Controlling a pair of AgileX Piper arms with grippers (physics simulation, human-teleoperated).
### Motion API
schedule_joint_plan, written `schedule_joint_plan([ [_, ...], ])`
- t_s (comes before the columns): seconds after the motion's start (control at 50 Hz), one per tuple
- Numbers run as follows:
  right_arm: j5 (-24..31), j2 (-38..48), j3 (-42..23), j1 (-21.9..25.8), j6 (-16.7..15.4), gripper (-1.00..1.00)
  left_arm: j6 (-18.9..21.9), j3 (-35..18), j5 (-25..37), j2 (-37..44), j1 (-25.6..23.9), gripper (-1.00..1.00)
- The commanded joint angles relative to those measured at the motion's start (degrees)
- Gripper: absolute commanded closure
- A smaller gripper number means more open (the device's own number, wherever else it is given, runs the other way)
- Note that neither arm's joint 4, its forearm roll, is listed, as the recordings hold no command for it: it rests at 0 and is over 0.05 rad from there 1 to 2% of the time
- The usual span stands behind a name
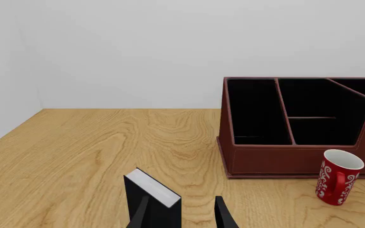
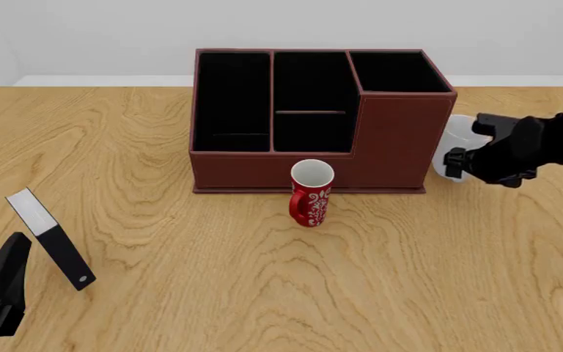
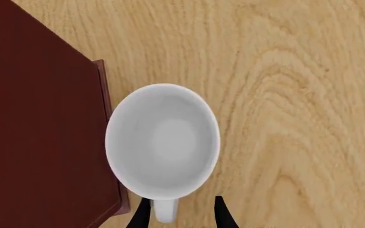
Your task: Pick up the white mug and place it to the right of the caddy.
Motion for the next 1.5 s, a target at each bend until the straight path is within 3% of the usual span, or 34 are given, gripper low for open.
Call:
schedule_joint_plan([
  [0.02,-0.48,-0.15,0.94,0.85,0.14,-1.00,0.00,0.00,0.00,0.00,0.00,-1.00],
  [1.5,-3.91,-5.48,8.53,2.34,0.61,-1.00,0.00,0.00,0.00,0.00,0.00,-1.00],
])
